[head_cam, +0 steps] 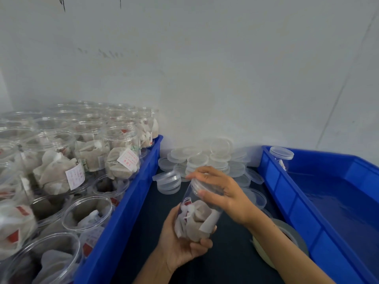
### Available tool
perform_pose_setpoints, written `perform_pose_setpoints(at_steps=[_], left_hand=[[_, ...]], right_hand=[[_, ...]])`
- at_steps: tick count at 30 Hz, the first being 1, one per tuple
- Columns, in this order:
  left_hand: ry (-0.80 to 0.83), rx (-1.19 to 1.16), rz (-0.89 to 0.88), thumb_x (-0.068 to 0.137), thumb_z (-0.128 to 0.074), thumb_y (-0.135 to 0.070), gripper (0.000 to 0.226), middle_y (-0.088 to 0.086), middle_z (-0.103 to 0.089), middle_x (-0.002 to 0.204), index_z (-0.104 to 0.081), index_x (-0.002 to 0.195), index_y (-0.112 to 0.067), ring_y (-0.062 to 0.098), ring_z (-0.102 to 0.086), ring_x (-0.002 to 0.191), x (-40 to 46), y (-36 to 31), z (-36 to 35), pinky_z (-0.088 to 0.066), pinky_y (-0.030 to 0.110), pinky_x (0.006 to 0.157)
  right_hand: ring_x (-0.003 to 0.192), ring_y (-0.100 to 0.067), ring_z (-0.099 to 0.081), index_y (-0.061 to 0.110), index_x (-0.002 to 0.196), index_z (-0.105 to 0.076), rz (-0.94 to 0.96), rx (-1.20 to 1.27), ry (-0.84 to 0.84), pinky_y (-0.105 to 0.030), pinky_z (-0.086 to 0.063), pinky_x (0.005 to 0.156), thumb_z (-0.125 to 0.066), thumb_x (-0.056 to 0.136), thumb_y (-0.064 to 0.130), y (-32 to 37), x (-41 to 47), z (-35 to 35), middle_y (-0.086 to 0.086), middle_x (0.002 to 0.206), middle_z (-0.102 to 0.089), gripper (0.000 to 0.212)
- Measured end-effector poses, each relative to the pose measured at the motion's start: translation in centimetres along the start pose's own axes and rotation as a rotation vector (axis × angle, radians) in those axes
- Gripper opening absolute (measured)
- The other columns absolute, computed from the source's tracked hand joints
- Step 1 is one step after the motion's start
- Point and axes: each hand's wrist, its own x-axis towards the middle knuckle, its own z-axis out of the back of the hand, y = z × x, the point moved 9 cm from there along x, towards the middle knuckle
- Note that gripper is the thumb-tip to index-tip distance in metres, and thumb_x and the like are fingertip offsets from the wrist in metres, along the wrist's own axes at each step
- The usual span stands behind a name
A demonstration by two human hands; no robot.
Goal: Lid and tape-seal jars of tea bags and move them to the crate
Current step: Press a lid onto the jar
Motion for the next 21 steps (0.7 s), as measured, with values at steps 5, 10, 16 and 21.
perform_pose_setpoints(at_steps=[5,10,16,21], left_hand=[[-0.393,0.484,-0.547,0.078,-0.058,-0.062,0.059,0.020,-0.068,0.093,-0.071,0.103,-0.009,0.030,-0.061,0.067,-1.0,-4.5,1.8,-0.047,0.031,0.052],[-0.513,0.861,-0.903,0.069,-0.062,-0.056,0.064,0.005,-0.068,0.104,-0.049,0.119,-0.019,0.020,-0.069,0.089,-3.4,-7.2,1.0,-0.055,0.026,0.068],[-0.387,0.491,-0.356,0.077,-0.053,-0.061,0.063,0.023,-0.065,0.083,-0.075,0.091,-0.004,0.028,-0.056,0.057,-0.9,-4.3,2.4,-0.039,0.025,0.043],[-0.369,0.414,-0.249,0.075,-0.052,-0.060,0.062,0.021,-0.065,0.085,-0.078,0.090,-0.006,0.031,-0.055,0.058,-0.3,-3.8,3.3,-0.040,0.025,0.041]], right_hand=[[0.113,-0.005,-0.058,0.034,0.112,-0.069,-0.188,0.151,-0.283,-0.034,-0.046,0.101,-0.061,0.093,0.033,-2.3,-0.6,0.4,0.013,0.117,-0.062,0.020],[0.099,-0.026,-0.057,0.019,0.105,-0.054,-0.422,0.258,-0.391,-0.044,-0.047,0.093,-0.047,0.099,0.040,-4.7,-2.5,-0.9,-0.009,0.097,-0.057,0.023],[0.123,-0.002,-0.045,0.048,0.134,-0.046,-0.119,-0.128,-0.136,-0.017,-0.042,0.095,-0.038,0.091,0.062,-2.8,-1.5,-0.1,0.013,0.126,-0.044,0.046],[0.118,-0.011,-0.049,0.033,0.130,-0.049,0.003,-0.240,-0.090,-0.038,-0.047,0.096,-0.040,0.092,0.053,-2.7,-1.5,-0.3,0.011,0.123,-0.044,0.044]])
